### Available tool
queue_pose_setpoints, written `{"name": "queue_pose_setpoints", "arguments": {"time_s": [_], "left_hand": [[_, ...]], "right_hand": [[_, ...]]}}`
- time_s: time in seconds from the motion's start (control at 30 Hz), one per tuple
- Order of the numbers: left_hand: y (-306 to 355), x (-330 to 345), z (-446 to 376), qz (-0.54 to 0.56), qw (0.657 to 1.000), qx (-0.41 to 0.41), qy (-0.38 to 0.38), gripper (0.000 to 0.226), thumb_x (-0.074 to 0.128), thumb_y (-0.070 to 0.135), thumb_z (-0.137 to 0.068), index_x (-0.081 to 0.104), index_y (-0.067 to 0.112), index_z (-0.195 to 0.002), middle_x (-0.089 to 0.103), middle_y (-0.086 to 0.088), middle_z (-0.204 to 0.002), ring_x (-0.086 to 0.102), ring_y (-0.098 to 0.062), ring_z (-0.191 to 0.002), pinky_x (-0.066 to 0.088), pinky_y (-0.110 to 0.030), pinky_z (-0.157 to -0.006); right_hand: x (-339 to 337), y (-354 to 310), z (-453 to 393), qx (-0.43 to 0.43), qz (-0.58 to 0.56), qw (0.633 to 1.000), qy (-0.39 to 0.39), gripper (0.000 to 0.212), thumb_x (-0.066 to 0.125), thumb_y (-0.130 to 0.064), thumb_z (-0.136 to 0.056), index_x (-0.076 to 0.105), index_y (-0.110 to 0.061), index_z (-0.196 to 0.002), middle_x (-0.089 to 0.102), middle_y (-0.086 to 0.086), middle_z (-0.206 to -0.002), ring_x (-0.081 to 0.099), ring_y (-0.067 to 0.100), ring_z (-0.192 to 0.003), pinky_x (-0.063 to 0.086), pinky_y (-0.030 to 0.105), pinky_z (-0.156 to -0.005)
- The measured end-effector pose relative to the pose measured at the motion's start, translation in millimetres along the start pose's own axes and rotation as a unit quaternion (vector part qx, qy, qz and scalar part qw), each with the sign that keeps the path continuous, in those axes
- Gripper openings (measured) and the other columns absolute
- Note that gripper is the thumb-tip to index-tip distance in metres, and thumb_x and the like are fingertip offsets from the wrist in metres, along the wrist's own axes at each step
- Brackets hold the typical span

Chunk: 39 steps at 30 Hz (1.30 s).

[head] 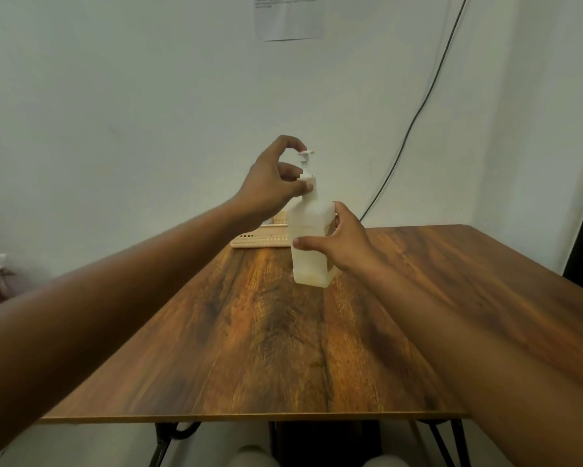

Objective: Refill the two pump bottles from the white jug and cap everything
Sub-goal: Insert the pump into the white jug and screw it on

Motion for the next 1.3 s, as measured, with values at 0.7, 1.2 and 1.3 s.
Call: {"name": "queue_pose_setpoints", "arguments": {"time_s": [0.7, 1.2, 1.3], "left_hand": [[-1.8, 5.5, -1.5, 0.016, 0.999, -0.036, 0.032, 0.078, 0.085, 0.03, -0.082, 0.043, 0.03, -0.149, 0.062, -0.001, -0.108, 0.064, -0.019, -0.103, 0.055, -0.036, -0.084], [-4.9, 6.5, -14.8, 0.073, 0.994, -0.077, 0.03, 0.085, 0.086, 0.022, -0.081, 0.04, 0.023, -0.152, 0.067, -0.005, -0.115, 0.067, -0.018, -0.107, 0.053, -0.033, -0.092], [-6.5, 5.3, -18.5, 0.08, 0.995, -0.06, 0.021, 0.075, 0.082, 0.009, -0.085, 0.044, 0.02, -0.149, 0.073, -0.01, -0.104, 0.072, -0.022, -0.105, 0.053, -0.044, -0.103]], "right_hand": [[1.1, -11.4, -5.6, -0.016, 0.017, 0.999, 0.022, 0.077, 0.092, -0.044, -0.069, 0.047, -0.028, -0.13, 0.057, -0.01, -0.115, 0.057, 0.01, -0.098, 0.043, 0.02, -0.064], [-10.1, -20.3, -3.7, -0.006, 0.001, 1.0, 0.022, 0.074, 0.091, -0.043, -0.069, 0.049, -0.027, -0.128, 0.059, -0.011, -0.113, 0.057, 0.003, -0.093, 0.044, 0.022, -0.065], [-11.5, -22.3, -1.8, -0.003, -0.017, 1.0, 0.015, 0.076, 0.091, -0.039, -0.071, 0.048, -0.025, -0.132, 0.059, -0.008, -0.117, 0.058, 0.007, -0.097, 0.05, 0.025, -0.07]]}}
Point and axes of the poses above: each hand's wrist, its own z-axis away from the middle knuckle, its own x-axis out of the palm, y = z × x, the point moved 6 cm from there along -z, towards the middle knuckle
